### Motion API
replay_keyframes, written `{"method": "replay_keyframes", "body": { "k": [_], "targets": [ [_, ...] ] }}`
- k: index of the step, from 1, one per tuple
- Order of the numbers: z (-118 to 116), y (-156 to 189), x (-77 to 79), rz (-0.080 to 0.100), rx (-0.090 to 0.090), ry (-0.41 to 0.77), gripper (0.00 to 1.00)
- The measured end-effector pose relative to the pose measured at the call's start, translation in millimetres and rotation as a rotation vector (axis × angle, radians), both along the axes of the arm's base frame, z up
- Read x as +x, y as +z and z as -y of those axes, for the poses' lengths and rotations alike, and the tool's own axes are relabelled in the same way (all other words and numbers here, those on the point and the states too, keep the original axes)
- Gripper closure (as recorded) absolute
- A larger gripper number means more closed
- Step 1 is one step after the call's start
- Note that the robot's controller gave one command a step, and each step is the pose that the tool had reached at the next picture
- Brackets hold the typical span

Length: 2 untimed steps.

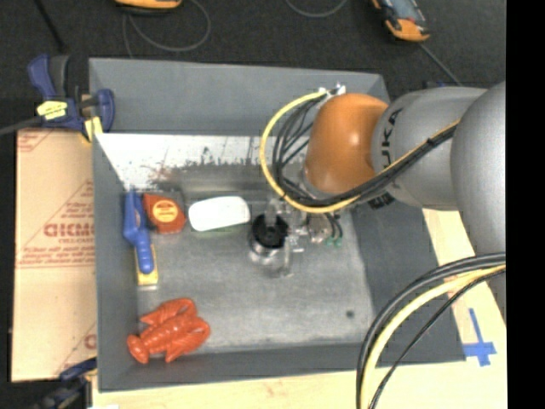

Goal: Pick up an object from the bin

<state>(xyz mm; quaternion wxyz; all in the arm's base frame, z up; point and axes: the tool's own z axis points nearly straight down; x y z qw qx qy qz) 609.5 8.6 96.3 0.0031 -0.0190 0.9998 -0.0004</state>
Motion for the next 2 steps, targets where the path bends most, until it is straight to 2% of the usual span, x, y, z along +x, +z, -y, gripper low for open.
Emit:
{"method": "replay_keyframes", "body": {
  "k": [1,2],
  "targets": [
    [22.3,-24.2,4.5,0.002,0.001,-0.054,1.0],
    [22.2,-24.2,4.5,0.001,0.002,-0.054,1.0]
  ]
}}
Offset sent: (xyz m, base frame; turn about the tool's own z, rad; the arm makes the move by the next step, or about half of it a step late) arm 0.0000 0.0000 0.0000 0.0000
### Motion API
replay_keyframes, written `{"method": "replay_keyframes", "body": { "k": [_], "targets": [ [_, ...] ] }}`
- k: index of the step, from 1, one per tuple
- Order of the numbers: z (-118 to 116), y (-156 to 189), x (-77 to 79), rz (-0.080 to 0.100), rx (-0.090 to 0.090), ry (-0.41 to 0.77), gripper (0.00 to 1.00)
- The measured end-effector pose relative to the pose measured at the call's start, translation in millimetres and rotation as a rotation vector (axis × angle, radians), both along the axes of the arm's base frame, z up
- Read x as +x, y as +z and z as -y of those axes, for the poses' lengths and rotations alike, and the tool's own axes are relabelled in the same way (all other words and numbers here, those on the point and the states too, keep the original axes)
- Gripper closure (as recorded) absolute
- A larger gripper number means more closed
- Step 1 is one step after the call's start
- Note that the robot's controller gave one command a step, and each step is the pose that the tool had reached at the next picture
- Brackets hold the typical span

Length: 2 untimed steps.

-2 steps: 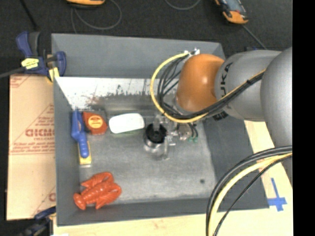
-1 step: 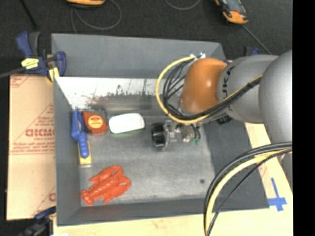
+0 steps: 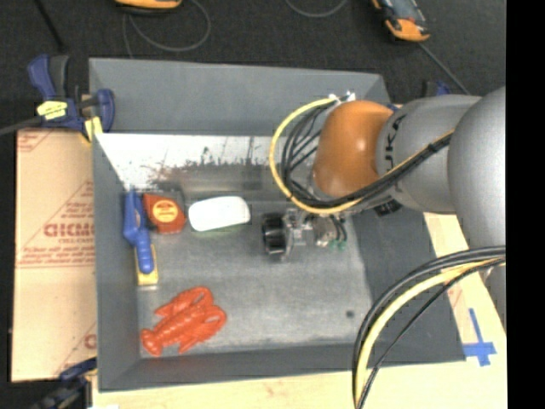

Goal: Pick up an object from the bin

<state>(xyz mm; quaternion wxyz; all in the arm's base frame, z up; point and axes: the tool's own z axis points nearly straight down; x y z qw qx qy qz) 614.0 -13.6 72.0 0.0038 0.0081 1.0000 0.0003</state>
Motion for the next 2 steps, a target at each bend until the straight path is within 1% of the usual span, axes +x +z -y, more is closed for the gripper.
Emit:
{"method": "replay_keyframes", "body": {
  "k": [1,2],
  "targets": [
    [-1.9,26.0,19.5,-0.004,0.001,0.001,1.0],
    [-1.9,26.0,19.5,-0.004,0.001,0.001,1.0]
  ]
}}
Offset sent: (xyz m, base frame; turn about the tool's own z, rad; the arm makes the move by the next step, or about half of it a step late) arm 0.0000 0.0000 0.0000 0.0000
